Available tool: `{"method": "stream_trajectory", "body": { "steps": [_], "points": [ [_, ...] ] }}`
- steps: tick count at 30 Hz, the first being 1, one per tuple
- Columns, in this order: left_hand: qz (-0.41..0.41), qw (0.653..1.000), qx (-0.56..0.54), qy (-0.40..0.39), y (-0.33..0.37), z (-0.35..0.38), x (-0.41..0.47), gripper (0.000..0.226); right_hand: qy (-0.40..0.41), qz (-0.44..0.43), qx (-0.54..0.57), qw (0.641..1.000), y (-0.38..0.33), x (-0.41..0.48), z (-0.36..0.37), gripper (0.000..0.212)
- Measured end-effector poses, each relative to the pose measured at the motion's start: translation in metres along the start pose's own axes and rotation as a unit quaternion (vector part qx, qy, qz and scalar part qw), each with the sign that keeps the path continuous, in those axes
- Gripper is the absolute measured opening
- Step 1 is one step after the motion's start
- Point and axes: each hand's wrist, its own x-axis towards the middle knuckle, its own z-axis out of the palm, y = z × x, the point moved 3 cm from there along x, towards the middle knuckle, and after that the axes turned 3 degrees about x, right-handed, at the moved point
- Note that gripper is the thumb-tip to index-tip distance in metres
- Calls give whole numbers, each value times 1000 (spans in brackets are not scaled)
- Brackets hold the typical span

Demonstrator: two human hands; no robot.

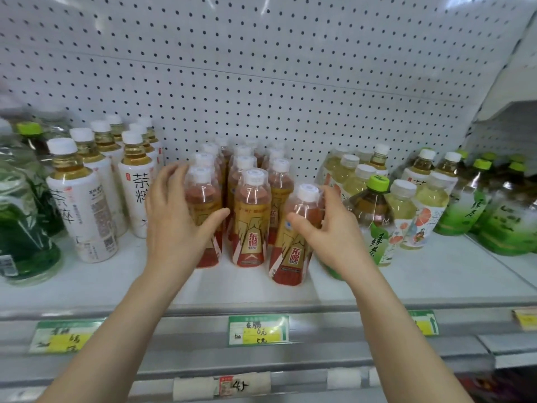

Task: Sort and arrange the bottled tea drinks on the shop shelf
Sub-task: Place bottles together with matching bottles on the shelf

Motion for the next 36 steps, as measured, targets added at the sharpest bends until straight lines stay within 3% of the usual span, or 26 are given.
{"method": "stream_trajectory", "body": {
  "steps": [4,21,25,29,36],
  "points": [
    [-24,996,-48,-66,-25,17,3,91,-3,-17,-5,1000,-4,14,11,47],
    [-20,994,-81,-65,-37,18,9,84,-24,-32,17,999,-7,40,29,55],
    [-24,991,-93,-97,-39,22,9,84,-49,-27,12,998,-8,46,24,75],
    [-78,956,-222,-176,-36,35,9,78,-35,-38,-14,999,-10,51,26,64],
    [-95,949,-255,-161,-29,52,-1,61,-11,-54,-4,998,-6,46,26,42]
  ]
}}
